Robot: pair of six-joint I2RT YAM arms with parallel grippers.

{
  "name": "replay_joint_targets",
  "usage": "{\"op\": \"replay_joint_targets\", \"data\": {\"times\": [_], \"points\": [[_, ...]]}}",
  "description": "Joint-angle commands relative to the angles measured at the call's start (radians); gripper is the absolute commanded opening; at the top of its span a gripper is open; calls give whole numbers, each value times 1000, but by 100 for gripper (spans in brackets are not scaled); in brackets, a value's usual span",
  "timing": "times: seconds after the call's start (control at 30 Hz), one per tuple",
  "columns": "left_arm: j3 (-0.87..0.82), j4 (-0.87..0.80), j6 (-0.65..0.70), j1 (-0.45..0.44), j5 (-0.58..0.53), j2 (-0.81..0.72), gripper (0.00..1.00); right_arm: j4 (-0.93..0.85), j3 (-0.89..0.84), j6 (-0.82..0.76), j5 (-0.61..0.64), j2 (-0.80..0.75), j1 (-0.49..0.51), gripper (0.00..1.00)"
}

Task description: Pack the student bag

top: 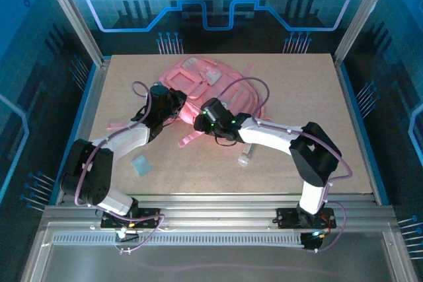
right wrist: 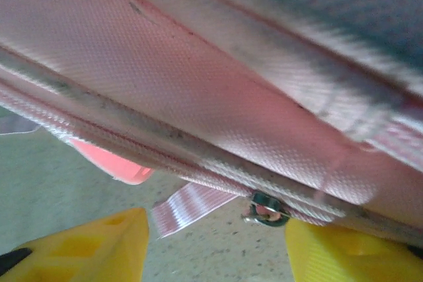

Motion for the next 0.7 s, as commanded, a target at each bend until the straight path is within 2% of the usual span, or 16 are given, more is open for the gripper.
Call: {"op": "replay_joint_targets", "data": {"times": [0.0, 0.17, 0.3, 0.5, 0.67], "points": [[6, 106, -20, -44, 63, -100, 0, -114, 85, -9, 265, 63, 9, 47], [4, 99, -14, -44, 58, -118, 0, -136, 118, 1, 348, 91, 10, 31], [7, 88, -2, -44, 53, -125, 0, -79, 102, -26, 332, 80, -6, 21], [16, 68, 39, -36, 19, -115, 0, 15, 40, -98, 230, 24, -52, 0], [38, 76, 66, 24, 25, -48, 0, 53, -22, -223, 51, -54, -109, 0]]}}
